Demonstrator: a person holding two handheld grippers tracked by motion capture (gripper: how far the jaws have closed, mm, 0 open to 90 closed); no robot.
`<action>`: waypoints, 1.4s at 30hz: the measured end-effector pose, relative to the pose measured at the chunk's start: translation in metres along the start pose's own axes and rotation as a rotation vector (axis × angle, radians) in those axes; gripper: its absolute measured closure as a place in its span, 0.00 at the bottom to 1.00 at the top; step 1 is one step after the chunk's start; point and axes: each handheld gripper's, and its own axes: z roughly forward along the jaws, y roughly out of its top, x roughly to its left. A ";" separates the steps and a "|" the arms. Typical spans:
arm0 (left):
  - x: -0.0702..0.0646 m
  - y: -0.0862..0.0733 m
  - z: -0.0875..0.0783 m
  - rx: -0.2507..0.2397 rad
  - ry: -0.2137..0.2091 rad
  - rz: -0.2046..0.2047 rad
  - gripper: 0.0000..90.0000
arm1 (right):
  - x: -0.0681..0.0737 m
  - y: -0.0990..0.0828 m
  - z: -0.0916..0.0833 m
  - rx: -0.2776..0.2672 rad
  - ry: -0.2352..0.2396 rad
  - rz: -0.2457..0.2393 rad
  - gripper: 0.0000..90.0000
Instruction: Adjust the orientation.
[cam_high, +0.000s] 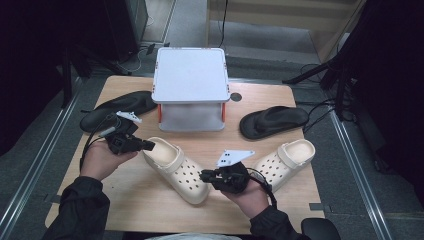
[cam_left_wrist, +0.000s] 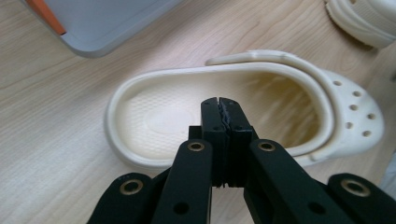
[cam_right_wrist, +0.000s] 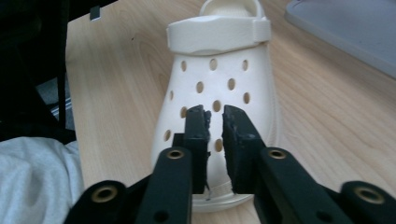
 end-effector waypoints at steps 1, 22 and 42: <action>0.002 0.001 0.001 0.004 -0.003 0.008 1.00 | 0.002 -0.001 0.001 0.003 0.003 0.004 0.95; 0.025 0.000 0.056 0.139 -0.051 0.146 1.00 | 0.046 -0.023 0.049 0.086 0.049 0.029 1.00; 0.021 -0.017 0.050 0.098 -0.058 0.104 1.00 | 0.022 -0.021 0.039 0.102 0.009 0.057 1.00</action>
